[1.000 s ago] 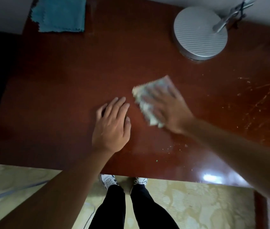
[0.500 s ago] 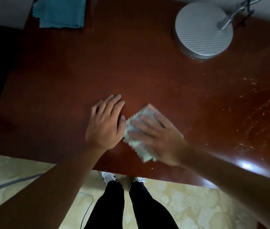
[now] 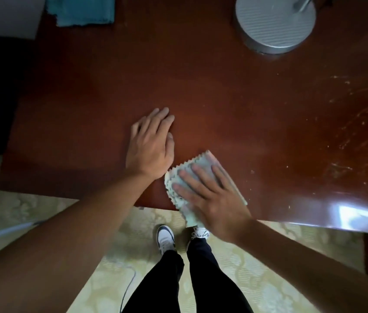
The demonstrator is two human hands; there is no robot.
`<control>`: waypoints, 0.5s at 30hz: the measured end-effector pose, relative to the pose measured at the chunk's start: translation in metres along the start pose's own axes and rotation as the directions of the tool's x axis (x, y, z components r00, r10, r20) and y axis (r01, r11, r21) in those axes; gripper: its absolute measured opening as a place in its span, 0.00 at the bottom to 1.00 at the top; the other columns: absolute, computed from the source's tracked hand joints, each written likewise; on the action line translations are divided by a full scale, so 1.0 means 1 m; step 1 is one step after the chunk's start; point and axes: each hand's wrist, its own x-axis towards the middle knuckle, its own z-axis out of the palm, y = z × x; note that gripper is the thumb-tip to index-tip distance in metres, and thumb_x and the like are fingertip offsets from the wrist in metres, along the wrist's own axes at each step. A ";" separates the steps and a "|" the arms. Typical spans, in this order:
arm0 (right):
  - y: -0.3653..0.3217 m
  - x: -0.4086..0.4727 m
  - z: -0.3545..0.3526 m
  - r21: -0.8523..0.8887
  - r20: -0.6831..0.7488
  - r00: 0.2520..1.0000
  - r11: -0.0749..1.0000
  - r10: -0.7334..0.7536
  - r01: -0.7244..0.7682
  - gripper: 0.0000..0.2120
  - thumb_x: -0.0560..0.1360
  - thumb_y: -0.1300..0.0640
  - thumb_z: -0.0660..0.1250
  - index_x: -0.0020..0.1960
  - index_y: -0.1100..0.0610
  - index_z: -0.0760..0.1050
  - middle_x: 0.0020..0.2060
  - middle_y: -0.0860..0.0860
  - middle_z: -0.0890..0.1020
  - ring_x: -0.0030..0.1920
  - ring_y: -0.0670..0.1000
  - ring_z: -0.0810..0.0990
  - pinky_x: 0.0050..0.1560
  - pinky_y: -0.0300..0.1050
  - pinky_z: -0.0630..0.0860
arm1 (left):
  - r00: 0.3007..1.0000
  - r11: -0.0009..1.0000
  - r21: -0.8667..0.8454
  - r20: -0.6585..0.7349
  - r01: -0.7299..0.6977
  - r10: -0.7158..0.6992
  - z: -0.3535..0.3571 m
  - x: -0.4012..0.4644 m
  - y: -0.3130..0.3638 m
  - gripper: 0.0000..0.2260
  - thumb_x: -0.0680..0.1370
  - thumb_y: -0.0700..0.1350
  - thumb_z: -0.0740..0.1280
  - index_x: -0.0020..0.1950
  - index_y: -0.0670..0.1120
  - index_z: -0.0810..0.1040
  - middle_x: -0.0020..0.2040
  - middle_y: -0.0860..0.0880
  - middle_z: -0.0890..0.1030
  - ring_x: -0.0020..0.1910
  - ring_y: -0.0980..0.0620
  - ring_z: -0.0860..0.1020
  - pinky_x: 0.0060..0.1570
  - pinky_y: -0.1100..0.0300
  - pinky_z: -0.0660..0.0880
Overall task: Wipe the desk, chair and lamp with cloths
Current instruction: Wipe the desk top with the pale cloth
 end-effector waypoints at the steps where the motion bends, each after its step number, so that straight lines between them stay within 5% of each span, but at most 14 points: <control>1: 0.010 0.003 -0.004 -0.021 0.024 0.999 0.999 -0.029 0.030 0.25 0.82 0.48 0.55 0.79 0.47 0.59 0.79 0.51 0.61 0.79 0.58 0.57 0.76 0.66 0.55 | 1.000 1.000 0.003 0.014 -0.004 0.004 0.000 0.001 0.001 0.19 0.79 0.44 0.59 0.70 0.44 0.74 0.73 0.47 0.72 0.74 0.47 0.67 0.70 0.48 0.62; 3: 0.045 0.028 -0.014 -0.104 0.034 0.999 0.994 0.036 -0.032 0.23 0.84 0.50 0.50 0.78 0.49 0.62 0.77 0.54 0.65 0.77 0.61 0.61 0.75 0.69 0.53 | 0.999 1.000 0.014 0.038 -0.025 0.025 -0.001 0.000 0.003 0.19 0.80 0.45 0.59 0.70 0.44 0.73 0.72 0.47 0.73 0.73 0.48 0.68 0.70 0.47 0.62; 7: 0.150 0.080 -0.033 -0.131 -0.039 0.914 0.905 0.404 -0.405 0.24 0.85 0.48 0.47 0.79 0.52 0.60 0.77 0.57 0.64 0.78 0.64 0.58 0.77 0.68 0.44 | 0.996 0.996 0.009 -0.003 -0.084 0.084 0.002 -0.002 0.014 0.19 0.79 0.44 0.59 0.69 0.45 0.74 0.70 0.48 0.75 0.69 0.50 0.72 0.68 0.47 0.63; 10: 0.152 0.079 -0.030 -0.132 -0.085 0.907 0.898 0.412 -0.420 0.25 0.85 0.46 0.44 0.79 0.51 0.57 0.78 0.56 0.62 0.79 0.63 0.56 0.76 0.68 0.45 | 0.986 0.985 -0.036 -0.007 -0.169 0.168 0.011 -0.008 0.038 0.19 0.78 0.44 0.60 0.69 0.45 0.74 0.70 0.48 0.75 0.69 0.50 0.72 0.67 0.48 0.62; 15: 0.033 -0.024 -0.001 -0.090 -0.056 0.970 0.966 0.238 -0.242 0.24 0.85 0.47 0.49 0.80 0.49 0.56 0.79 0.53 0.59 0.79 0.60 0.55 0.75 0.67 0.54 | 0.990 0.989 -0.061 0.039 -0.134 0.137 0.019 -0.018 0.053 0.21 0.79 0.46 0.57 0.72 0.46 0.72 0.73 0.48 0.73 0.74 0.49 0.67 0.70 0.48 0.61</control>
